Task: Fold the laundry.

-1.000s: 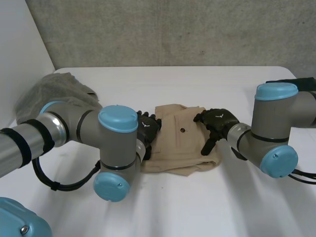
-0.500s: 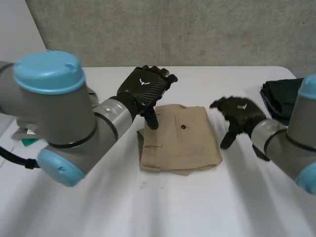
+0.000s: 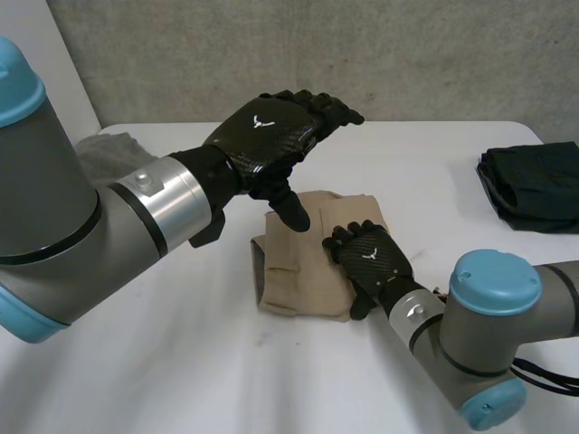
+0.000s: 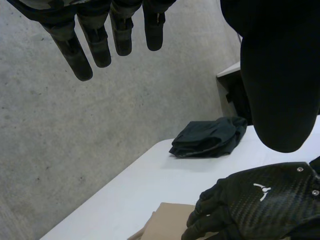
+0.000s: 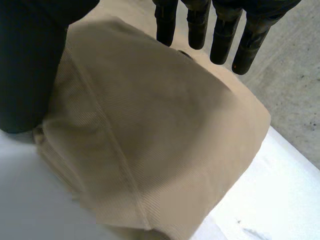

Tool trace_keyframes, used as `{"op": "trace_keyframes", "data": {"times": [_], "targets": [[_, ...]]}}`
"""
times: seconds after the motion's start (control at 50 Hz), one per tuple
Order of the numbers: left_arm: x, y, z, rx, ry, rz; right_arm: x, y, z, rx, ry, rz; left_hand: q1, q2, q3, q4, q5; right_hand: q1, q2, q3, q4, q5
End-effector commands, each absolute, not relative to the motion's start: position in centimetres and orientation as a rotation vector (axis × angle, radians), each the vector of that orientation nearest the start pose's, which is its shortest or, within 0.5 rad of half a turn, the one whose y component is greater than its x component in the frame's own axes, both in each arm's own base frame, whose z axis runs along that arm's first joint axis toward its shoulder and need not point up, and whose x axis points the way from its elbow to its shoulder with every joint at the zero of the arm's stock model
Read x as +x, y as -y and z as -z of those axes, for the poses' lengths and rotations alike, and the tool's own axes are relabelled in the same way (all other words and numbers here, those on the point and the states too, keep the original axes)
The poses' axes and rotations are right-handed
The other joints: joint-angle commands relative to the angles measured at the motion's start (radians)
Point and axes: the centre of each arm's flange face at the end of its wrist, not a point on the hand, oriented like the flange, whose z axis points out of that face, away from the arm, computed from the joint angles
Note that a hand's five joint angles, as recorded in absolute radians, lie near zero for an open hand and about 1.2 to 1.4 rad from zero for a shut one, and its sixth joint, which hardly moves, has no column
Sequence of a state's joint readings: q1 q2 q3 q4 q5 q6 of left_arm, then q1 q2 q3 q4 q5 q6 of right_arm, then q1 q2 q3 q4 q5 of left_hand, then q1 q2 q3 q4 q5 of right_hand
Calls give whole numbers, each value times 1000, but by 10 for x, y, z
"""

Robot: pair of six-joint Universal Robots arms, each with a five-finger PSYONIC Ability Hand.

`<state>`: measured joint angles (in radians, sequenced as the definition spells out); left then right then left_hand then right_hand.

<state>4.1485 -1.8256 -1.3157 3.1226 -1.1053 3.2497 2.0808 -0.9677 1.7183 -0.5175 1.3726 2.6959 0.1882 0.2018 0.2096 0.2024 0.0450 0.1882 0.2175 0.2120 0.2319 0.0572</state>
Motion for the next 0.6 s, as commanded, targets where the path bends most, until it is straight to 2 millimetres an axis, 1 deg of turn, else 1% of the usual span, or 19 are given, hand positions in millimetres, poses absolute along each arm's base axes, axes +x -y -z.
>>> {"op": "trace_keyframes", "data": {"times": [0.02, 0.12, 0.14, 0.16, 0.2, 0.28, 0.3, 0.34, 0.36, 0.44, 0.5, 0.52, 0.58, 0.6], "targets": [[-336, 209, -295, -1008, 1602, -1640, 316, 257, -103, -1256, -1916, 1895, 19, 6, -2, 5, -12, -14, -43, -38, -57, -57], [-337, 208, -294, -1012, 1603, -1635, 321, 266, -102, -1247, -1905, 1915, 19, 6, -2, 5, -12, -14, -43, -38, -57, -57], [-337, 208, -294, -1012, 1603, -1635, 322, 268, -103, -1242, -1902, 1919, 19, 6, -2, 5, -12, 28, -1, 4, -15, -15], [-337, 208, -294, -1012, 1603, -1635, 324, 271, -105, -1238, -1889, 1931, 19, 6, -2, 5, -12, 134, 104, 110, 90, 90], [-337, 208, -294, -1013, 1604, -1633, 326, 274, -106, -1237, -1876, 1939, 19, 6, -2, 5, -12, 231, 202, 207, 187, 187], [-338, 207, -293, -1014, 1604, -1630, 332, 284, -103, -1232, -1867, 1944, 19, 6, -2, 5, -12, 691, 662, 667, 648, 648], [-338, 207, -293, -1014, 1604, -1630, 334, 287, -103, -1230, -1862, 1951, 19, 6, -2, 5, -12, 928, 899, 904, 884, 884], [-337, 208, -293, -1013, 1605, -1631, 336, 290, -104, -1231, -1856, 1953, 19, 6, -2, 5, -12, 1167, 1138, 1143, 1123, 1123], [-338, 207, -293, -1014, 1605, -1629, 336, 290, -105, -1230, -1855, 1955, 19, 6, -2, 5, -12, 1208, 1178, 1184, 1164, 1164], [-338, 207, -292, -1015, 1607, -1627, 337, 293, -113, -1223, -1834, 1975, 19, 6, -2, 5, -12, 1208, 1179, 1184, 1164, 1165], [-337, 207, -291, -1015, 1608, -1626, 332, 302, -127, -1201, -1817, 2017, 19, 6, -2, 5, -12, 1208, 1179, 1184, 1164, 1165], [-337, 207, -291, -1014, 1609, -1627, 323, 312, -133, -1186, -1815, 2040, 19, 6, -2, 5, -12, 1208, 1179, 1184, 1164, 1165], [-337, 208, -291, -1014, 1611, -1625, 298, 337, -140, -1153, -1839, 2082, 19, 6, -2, 5, -12, 1208, 1179, 1184, 1164, 1165], [-337, 207, -291, -1014, 1609, -1627, 281, 353, -144, -1132, -1855, 2106, 19, 6, -2, 5, -12, 1208, 1179, 1184, 1164, 1165]]}}
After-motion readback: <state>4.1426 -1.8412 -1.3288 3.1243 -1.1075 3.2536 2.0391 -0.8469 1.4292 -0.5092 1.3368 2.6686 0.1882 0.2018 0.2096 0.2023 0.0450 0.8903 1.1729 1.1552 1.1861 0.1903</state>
